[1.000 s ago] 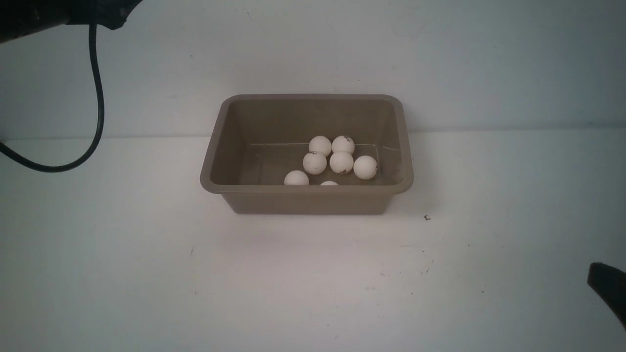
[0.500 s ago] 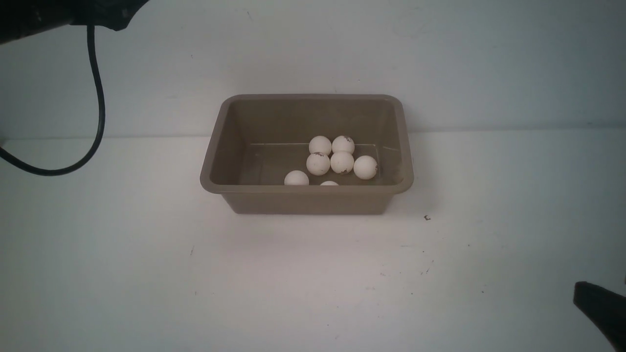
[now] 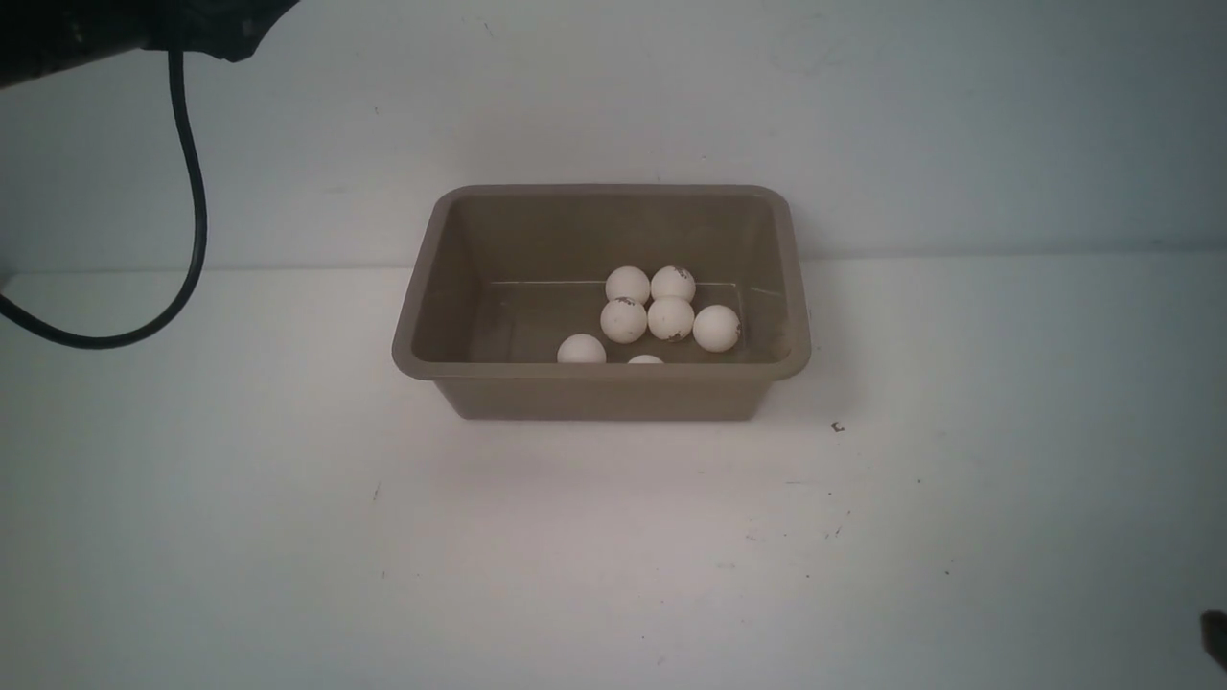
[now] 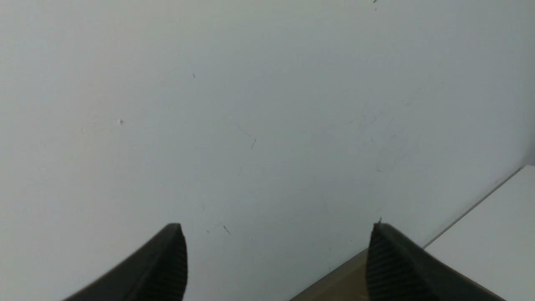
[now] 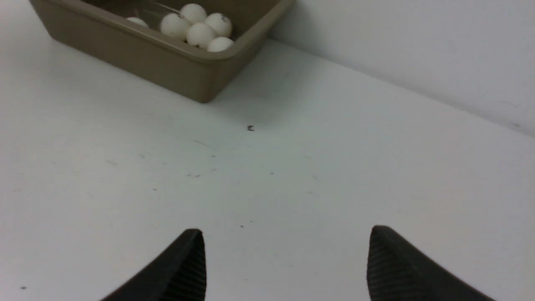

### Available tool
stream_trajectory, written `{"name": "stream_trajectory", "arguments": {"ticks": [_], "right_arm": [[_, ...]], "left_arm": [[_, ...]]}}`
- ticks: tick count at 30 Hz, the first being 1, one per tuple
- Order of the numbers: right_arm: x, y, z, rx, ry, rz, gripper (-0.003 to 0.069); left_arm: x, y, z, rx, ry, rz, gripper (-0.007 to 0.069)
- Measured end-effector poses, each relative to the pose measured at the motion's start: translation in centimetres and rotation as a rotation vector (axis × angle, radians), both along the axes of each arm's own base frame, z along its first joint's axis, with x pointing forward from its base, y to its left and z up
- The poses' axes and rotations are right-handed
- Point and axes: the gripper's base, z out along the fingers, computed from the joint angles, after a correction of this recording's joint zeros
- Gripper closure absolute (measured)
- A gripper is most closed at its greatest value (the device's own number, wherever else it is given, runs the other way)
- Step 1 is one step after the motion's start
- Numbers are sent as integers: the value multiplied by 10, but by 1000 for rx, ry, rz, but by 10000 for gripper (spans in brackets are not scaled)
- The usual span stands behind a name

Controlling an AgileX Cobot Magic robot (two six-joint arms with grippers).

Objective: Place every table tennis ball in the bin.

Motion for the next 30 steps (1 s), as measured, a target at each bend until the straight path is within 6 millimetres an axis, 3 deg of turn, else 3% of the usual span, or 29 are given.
{"name": "stream_trajectory", "arguments": {"ticks": [7, 14, 17, 30], "right_arm": [[-13, 6, -1, 80, -82, 16, 186], [-15, 6, -43, 118, -77, -6, 186], [-16, 4, -51, 102, -104, -28, 186], [-12, -1, -64, 94, -117, -130, 186]], "left_arm": [[-3, -4, 1, -11, -6, -54, 104], [-7, -9, 3, -36, -3, -125, 167], [-8, -10, 3, -42, -1, -144, 186], [-12, -13, 1, -61, 51, -184, 198]]}}
